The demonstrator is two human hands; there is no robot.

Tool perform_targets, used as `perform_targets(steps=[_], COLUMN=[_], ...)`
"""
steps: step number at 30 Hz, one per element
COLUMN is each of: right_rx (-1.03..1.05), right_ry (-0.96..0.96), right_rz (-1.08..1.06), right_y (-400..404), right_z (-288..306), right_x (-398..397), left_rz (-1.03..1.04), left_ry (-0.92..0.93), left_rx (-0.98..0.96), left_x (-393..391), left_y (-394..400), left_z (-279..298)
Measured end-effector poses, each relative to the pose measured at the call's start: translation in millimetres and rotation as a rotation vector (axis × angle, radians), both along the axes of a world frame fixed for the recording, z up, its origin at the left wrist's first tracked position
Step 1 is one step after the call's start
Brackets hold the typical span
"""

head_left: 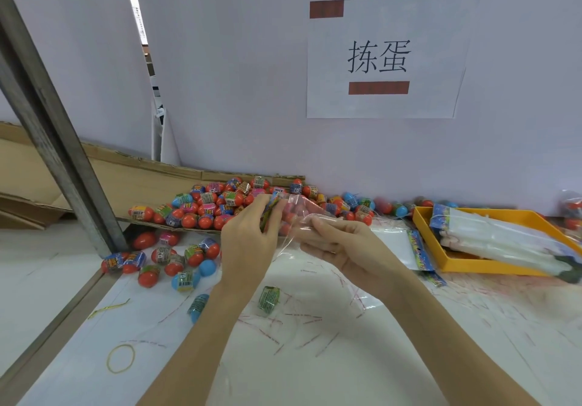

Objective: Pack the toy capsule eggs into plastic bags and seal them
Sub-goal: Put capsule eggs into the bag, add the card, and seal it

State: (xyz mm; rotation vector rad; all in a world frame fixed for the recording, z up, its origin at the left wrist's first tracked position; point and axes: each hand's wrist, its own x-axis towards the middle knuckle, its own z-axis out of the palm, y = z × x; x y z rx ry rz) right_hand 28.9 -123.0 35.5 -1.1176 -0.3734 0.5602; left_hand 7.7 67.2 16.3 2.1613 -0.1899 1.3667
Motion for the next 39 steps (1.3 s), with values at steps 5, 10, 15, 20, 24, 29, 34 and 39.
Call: perform_targets(steps=[5, 10, 15, 20, 24, 29, 34, 39], right_rx=[0.002, -0.136, -0.137, -0.02, -0.286, -0.505, -0.537, -0.416], right_ry=[-0.057, -0.183, -0.188, -0.187, -0.453, -0.728, -0.865, -0.923], right_rz=[-0.026, -0.08, -0.069, -0.083, -0.199, -0.194, -0.163, -0.316], right_y=[-5.4, -8.4, -7.9, -5.8, -3.6, 8.1, 17.7, 27.4], right_z=[-3.5, -6.9, -8.0, -11.0, -13.2, -17.3, -19.2, -24.2], right_x=[4.8, 9.6, 9.9, 9.6, 7.9, 0.7, -5.2, -14.7], left_rz=[-0.056, -0.226, -0.249, -0.207, -0.117, -0.138, -0.187, -0.107], left_ry=[0.059, 0.13, 0.22, 0.261, 0.229, 0.271, 0.131, 0.147], left_rx=[-0.118, -0.314, -0.359, -0.329, 0.202, 0.739, 0.624, 0.529], left_x=[3.7, 3.5, 4.0, 3.0, 5.2, 4.8, 4.3, -0.4], left_y=[2.4, 5.0, 7.7, 5.4, 21.7, 17.3, 13.9, 28.3], left_z=[-1.0, 2.2, 0.9, 2.9, 2.8, -1.6, -1.0, 7.0])
